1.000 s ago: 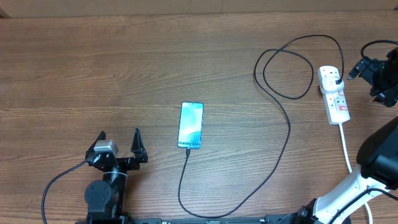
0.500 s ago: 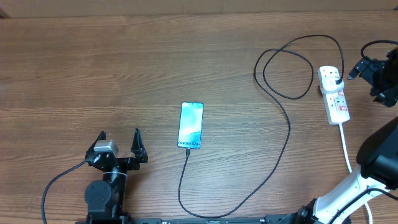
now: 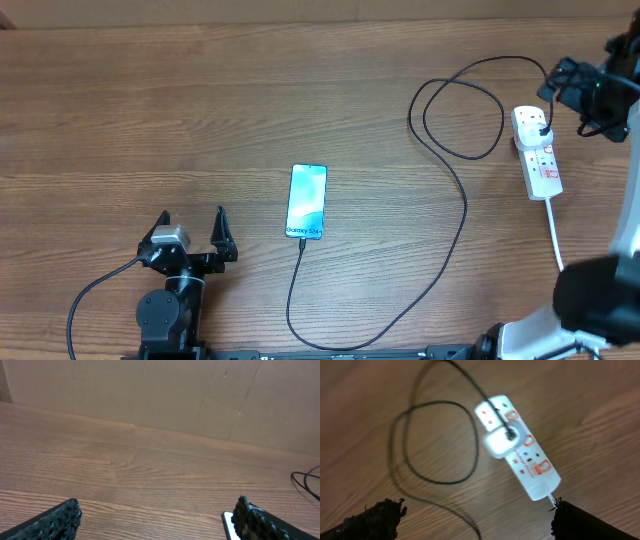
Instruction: Plug charger to phone and switch on socket
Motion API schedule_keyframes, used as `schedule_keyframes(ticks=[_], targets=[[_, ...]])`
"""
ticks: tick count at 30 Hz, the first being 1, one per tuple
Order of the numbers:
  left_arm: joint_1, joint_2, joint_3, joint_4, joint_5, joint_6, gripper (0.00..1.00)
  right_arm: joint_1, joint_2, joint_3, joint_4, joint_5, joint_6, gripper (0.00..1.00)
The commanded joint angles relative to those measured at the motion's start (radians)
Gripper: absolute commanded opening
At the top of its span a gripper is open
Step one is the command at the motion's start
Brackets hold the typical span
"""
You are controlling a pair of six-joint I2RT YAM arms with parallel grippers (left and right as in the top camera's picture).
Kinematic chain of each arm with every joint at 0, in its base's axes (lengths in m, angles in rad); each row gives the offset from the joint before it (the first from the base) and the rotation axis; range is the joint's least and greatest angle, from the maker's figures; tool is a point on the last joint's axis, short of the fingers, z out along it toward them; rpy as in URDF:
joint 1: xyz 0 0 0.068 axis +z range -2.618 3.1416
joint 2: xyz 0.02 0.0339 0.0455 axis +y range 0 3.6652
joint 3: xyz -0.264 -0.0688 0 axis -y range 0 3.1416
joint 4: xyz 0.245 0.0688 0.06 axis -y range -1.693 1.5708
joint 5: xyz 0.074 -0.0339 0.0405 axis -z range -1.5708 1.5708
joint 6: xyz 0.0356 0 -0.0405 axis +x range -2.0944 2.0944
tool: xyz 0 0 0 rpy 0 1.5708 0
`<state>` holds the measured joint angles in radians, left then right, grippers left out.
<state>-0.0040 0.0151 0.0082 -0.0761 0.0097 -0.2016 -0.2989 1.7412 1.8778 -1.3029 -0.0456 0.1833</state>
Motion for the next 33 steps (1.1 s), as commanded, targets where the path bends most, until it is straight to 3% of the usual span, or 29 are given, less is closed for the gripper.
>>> schedule_keyframes(ticks=[1,11,19,33], targets=[[0.005,-0.011,-0.003,-0.002,-0.013,0.022,0.99,0.053,-0.095,0.019,0.001,-0.001,-0.002,1.00],[0.005,-0.011,-0.003,-0.002,-0.013,0.022,0.99,0.222,-0.343,0.019,0.000,-0.001,-0.002,1.00],[0.005,-0.011,-0.003,-0.002,-0.013,0.022,1.00,0.240,-0.512,0.019,0.000,-0.001,-0.002,1.00],[0.005,-0.011,-0.003,-0.002,-0.013,0.022,1.00,0.252,-0.584,0.013,-0.018,-0.001,-0.002,1.00]])
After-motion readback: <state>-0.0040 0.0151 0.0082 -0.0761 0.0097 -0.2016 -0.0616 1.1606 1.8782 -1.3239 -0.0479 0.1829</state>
